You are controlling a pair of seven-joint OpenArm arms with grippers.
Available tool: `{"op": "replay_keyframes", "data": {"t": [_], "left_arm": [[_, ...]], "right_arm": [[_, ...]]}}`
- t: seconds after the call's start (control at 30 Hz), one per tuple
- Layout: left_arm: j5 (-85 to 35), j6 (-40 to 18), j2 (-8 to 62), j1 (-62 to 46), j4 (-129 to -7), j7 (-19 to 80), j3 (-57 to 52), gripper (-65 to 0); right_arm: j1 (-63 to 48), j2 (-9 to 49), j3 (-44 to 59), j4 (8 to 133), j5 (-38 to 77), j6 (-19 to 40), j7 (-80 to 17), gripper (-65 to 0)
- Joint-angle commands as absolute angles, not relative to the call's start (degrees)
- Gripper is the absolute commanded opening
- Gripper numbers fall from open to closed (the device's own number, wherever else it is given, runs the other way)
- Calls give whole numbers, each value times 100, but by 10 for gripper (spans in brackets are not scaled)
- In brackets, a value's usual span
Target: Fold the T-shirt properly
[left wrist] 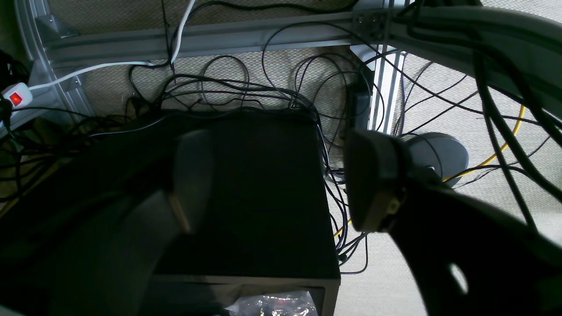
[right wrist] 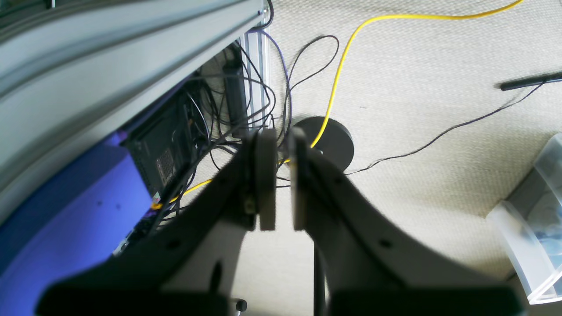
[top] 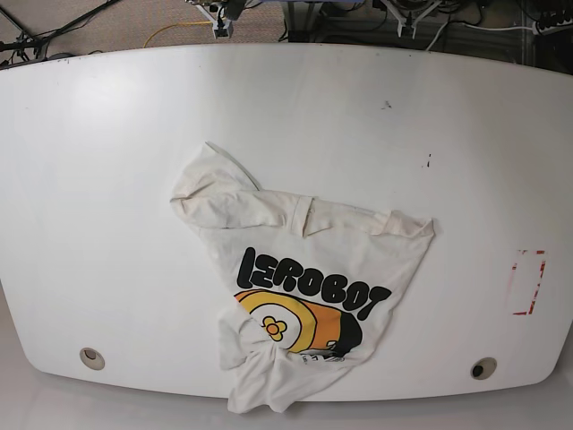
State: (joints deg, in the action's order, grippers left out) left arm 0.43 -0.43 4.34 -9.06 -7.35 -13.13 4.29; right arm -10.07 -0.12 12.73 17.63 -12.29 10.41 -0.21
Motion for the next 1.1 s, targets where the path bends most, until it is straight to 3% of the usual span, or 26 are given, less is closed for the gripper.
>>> {"op": "replay_keyframes", "data": {"t": [0.0, 0.27, 0.33, 0.4, 1.07], "left_arm": [[12, -22, 448, -947, -740, -1344, 410, -210], [3, -33, 448, -955, -742, -1347, 412, -209], [11, -28, 450, -939, -743, -1313, 406, -254], [-1, -3, 452, -922, -720, -1350, 416, -216], [-42, -14, 480, -953, -739, -1385, 392, -211]], "right_arm": [[-1078, 20, 1273, 1800, -1200, 1046, -62, -603], [-1062, 15, 1263, 1789, -1215, 1049, -56, -602], [-1053, -1, 1273, 1811, -1253, 1049, -63, -604], [-1036, -4, 1268, 1805, -1265, 1048, -61, -606], [-1048, 10, 1258, 1856, -1204, 1032, -45, -603]]}}
